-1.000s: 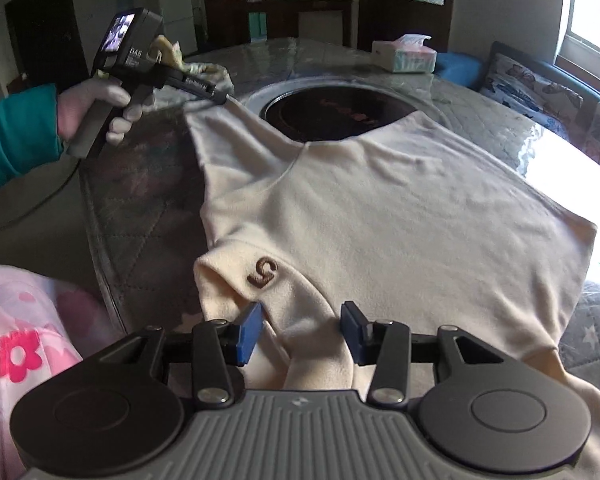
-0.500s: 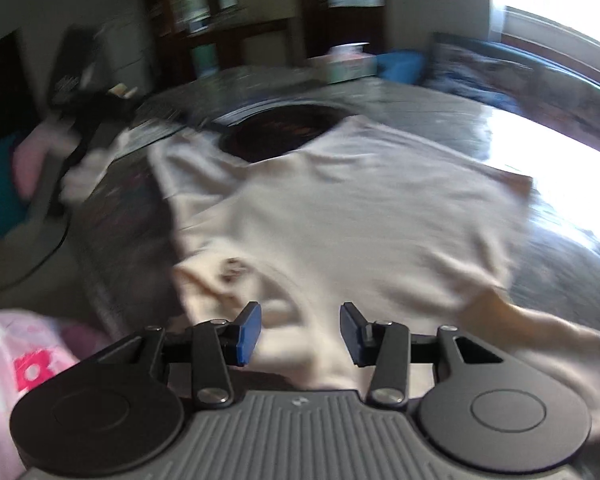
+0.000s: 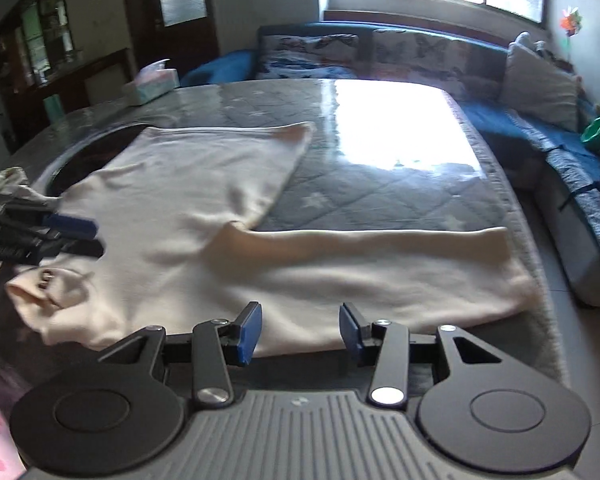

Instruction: Fold clothes

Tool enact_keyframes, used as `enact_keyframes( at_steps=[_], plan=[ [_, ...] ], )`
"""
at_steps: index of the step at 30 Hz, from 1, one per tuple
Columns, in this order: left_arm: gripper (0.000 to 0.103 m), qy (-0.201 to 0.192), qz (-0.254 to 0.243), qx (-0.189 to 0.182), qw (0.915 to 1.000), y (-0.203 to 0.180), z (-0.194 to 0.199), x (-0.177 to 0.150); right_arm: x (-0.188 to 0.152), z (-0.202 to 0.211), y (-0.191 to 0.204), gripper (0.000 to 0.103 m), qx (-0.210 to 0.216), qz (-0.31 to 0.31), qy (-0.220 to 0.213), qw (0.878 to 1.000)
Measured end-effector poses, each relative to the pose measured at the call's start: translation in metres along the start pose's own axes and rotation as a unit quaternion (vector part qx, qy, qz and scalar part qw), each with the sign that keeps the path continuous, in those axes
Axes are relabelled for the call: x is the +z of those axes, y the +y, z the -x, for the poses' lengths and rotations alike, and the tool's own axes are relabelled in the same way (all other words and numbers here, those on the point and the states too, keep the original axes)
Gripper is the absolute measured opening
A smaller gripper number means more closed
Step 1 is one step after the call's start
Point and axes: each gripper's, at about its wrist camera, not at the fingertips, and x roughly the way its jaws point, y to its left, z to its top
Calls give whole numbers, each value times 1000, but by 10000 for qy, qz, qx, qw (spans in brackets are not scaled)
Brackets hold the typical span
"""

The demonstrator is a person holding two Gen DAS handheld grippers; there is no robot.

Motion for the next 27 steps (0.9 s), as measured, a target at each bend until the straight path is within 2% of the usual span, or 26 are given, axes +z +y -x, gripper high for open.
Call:
enact_keyframes(
  at_steps=[4, 8, 11, 14, 20, 23, 25, 27],
  plan=[
    [47, -23, -49, -47, 10000, -5, 1, 5, 6, 4, -25, 43, -544, -97, -235, 9982],
    [48, -128, -100, -124, 9998, -13, 3, 15, 11, -1, -65, 43, -1390, -403, -373, 9888],
    [49, -161, -163, -186, 9996, -20, 3, 20, 10, -7, -85, 43, -1654, -626, -346, 9836],
    [49, -165, -235, -269, 9992, -28, 0, 22, 6, -13, -98, 43, -1757, -788, -275, 9809],
    [50, -119, -335, -393, 9986, -43, -7, 23, -3, -20, -111, 42, -1626, -1095, -193, 9804],
    [51, -69, -372, -384, 9985, -48, -11, 22, -5, -18, -112, 30, -1534, -1230, -273, 9801],
    [52, -42, -372, -384, 9986, -50, -14, 21, -5, -16, -111, 14, -1477, -1320, -340, 9796],
    [52, -33, -365, -377, 9986, -52, -15, 21, -6, -12, -112, 10, -1403, -1449, -456, 9784]
  ],
)
